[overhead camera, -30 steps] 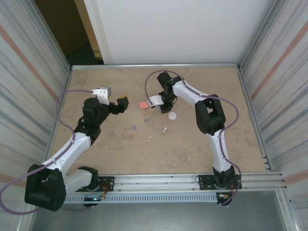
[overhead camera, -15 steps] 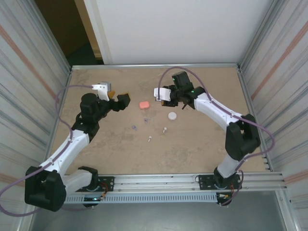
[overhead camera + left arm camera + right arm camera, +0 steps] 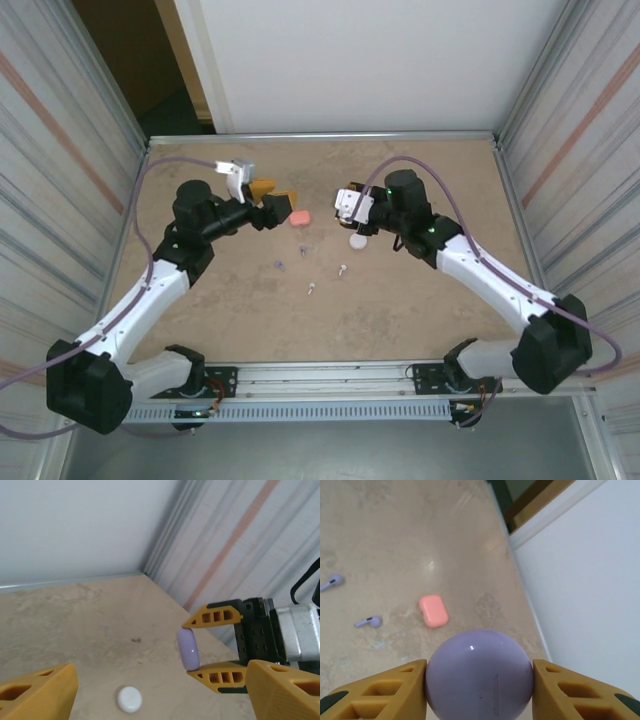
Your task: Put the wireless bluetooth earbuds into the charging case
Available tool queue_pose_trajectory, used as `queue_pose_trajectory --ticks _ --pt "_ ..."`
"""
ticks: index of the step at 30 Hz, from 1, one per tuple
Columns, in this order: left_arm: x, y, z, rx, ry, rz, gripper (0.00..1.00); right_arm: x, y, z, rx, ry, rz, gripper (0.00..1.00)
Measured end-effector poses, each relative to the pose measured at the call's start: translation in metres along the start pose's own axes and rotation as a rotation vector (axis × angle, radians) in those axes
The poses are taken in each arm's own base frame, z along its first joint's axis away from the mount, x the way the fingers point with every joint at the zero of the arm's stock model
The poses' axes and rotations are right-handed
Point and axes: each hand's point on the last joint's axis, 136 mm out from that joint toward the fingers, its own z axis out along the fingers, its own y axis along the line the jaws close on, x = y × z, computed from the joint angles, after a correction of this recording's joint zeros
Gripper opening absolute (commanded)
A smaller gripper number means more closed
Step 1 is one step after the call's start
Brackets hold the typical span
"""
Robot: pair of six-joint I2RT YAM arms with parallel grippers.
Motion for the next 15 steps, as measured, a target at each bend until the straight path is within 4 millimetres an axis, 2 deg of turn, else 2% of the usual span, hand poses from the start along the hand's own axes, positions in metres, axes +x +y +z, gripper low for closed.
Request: queue_pose_trajectory --ticks 7,15 --pt "0.003 -0.031 0.019 0.105 0.068 -0.005 0.86 -0.029 -0.010 -0.032 0.075 -0.090 -0.020 0.49" --pt "0.019 -0.049 0.042 0.178 0.151 -0.023 0.86 -0.036 -0.007 -0.039 0.084 -0.106 -0.031 0.49"
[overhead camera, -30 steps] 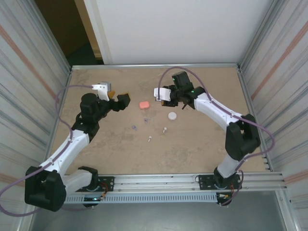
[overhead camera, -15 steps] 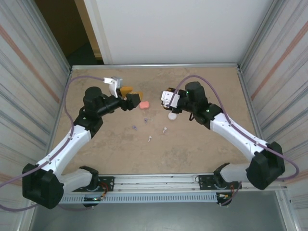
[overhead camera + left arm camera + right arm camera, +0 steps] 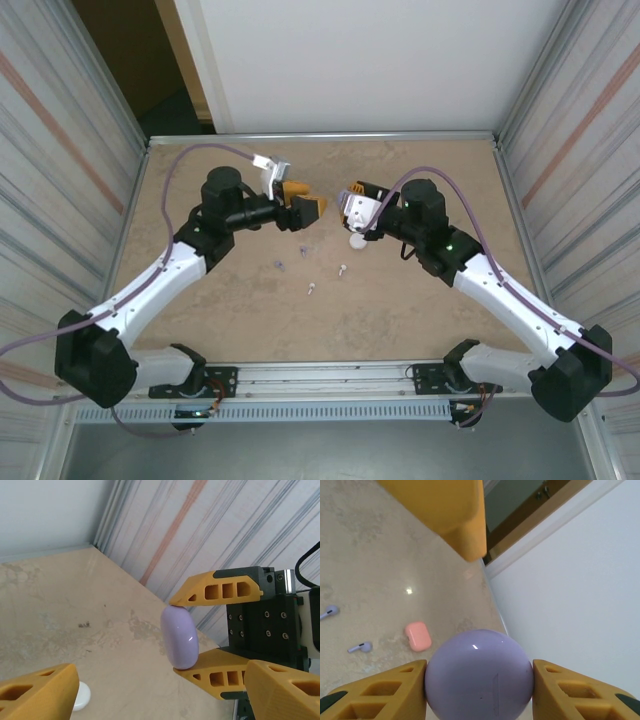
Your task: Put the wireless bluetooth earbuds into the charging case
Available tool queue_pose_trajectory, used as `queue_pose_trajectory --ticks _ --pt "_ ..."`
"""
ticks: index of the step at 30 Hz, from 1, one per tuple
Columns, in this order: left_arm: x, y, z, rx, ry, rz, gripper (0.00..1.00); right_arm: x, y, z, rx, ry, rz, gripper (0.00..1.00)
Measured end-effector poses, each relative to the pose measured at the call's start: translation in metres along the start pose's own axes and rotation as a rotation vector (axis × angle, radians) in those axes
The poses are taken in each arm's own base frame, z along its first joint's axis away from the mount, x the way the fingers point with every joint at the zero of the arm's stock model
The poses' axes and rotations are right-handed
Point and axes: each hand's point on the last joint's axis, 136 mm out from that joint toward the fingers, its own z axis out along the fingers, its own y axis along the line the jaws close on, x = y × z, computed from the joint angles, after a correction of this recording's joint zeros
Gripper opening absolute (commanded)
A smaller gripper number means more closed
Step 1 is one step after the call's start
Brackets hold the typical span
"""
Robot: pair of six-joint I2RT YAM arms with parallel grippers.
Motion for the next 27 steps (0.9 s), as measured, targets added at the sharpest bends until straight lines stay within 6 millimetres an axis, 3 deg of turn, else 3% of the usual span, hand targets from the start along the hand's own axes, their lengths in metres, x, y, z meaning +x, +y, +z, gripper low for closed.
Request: queue_pose_trajectory --ticks 9,27 --pt "0.005 -0.017 0.026 0.056 0.065 0.012 0.77 0.000 0.000 0.000 0.007 0.006 -0.018 0.49" --pt "0.022 -0.008 0.049 0.072 0.169 -0.014 0.55 0.000 -0.001 0.000 0.013 0.011 -0.028 0.49"
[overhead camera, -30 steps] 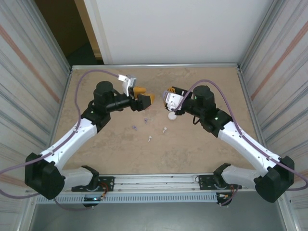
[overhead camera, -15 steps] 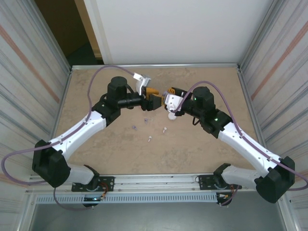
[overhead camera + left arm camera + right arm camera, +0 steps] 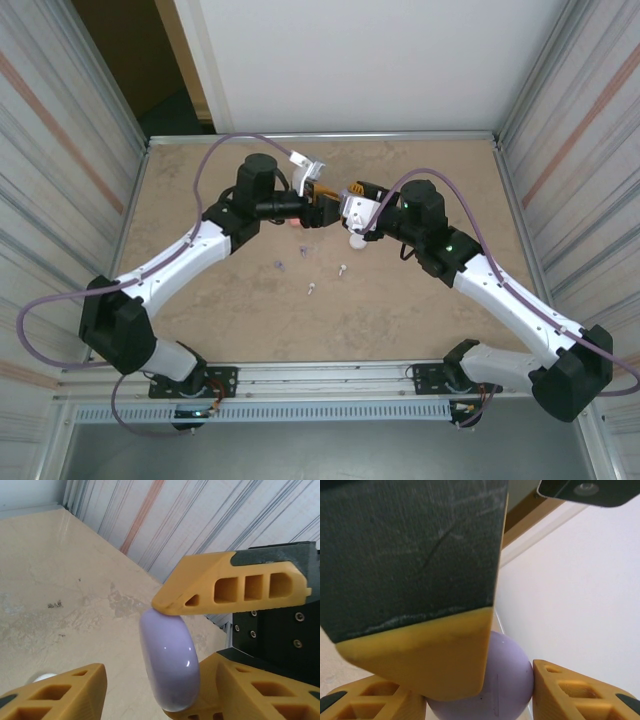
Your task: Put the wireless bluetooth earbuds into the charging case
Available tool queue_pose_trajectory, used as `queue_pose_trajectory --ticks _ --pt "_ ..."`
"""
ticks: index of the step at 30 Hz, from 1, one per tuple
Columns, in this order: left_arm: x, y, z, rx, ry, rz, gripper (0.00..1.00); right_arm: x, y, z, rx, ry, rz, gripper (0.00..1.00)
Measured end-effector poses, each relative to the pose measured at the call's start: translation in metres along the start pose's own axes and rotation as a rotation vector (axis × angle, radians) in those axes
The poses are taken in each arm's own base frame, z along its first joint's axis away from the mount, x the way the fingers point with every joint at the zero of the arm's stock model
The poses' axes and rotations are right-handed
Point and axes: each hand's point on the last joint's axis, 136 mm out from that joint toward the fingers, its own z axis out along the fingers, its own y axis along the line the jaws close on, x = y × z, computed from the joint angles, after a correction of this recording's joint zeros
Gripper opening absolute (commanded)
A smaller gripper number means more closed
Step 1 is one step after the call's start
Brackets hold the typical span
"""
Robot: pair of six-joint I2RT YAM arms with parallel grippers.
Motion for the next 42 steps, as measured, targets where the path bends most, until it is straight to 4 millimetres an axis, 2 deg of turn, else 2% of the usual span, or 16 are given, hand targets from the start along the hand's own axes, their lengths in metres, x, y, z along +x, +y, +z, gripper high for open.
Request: queue_pose_trajectory --ticks 8,12,16,27,36,42 --pt "0.000 0.001 0.008 0.016 0.027 0.004 0.36 0.002 -0.003 0.000 0.017 0.011 -0.001 0.49" --pt "0.000 -0.002 0.009 0.031 0.030 0.011 0.23 0.002 -0.004 0.000 0.020 0.016 -0.001 0.50" --pt "0.000 -0.002 0.009 0.031 0.031 0.006 0.15 0.004 -0.005 0.000 0.025 0.023 0.000 0.52" --pt "0.004 0.004 0.003 -0.001 -0.004 0.027 0.00 0.008 -0.003 -0.002 -0.008 0.010 0.073 0.73" --pt "0.008 0.027 -0.024 -0.049 -0.126 0.083 0.00 0.002 -0.002 -0.026 -0.036 -0.106 0.249 0.74" --pt "0.015 0.019 -0.043 -0.070 -0.183 0.207 0.00 0.002 0.013 -0.029 -0.096 -0.182 0.394 0.82"
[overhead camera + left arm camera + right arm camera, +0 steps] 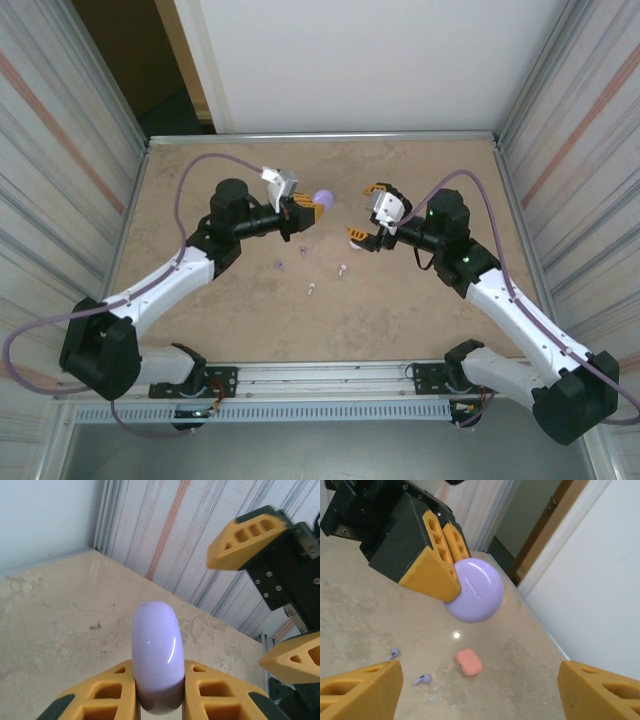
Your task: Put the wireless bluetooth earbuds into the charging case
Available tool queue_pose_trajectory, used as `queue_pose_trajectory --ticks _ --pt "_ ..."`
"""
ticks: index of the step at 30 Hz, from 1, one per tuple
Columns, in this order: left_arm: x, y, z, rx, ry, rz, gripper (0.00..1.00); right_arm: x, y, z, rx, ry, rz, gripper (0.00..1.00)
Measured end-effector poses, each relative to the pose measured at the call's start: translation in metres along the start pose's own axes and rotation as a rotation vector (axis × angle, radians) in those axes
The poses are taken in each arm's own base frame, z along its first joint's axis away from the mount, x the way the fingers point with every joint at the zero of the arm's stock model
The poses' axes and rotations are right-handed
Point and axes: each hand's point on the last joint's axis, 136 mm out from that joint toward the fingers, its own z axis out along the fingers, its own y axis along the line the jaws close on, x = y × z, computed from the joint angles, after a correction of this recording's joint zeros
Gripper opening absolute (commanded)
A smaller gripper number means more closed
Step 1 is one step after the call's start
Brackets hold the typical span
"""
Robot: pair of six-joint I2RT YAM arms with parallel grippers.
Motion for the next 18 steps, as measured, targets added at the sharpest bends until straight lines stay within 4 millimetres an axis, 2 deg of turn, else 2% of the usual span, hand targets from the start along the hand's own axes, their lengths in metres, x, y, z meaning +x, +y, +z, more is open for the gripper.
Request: queue_pose_trajectory --ticks 4,12,18 --pt "0.001 -0.003 -0.006 -0.001 -0.033 0.075 0.00 -0.003 0.005 0.001 -0.031 -0.028 0.089 0.82" --pt "0.008 -0.005 -0.009 0.013 -0.094 0.159 0.00 -0.012 -0.001 0.002 -0.050 -0.103 0.263 0.83" --pt "0.011 -0.008 -0.013 0.022 -0.153 0.219 0.00 -0.018 0.003 0.012 -0.127 -0.156 0.400 0.83"
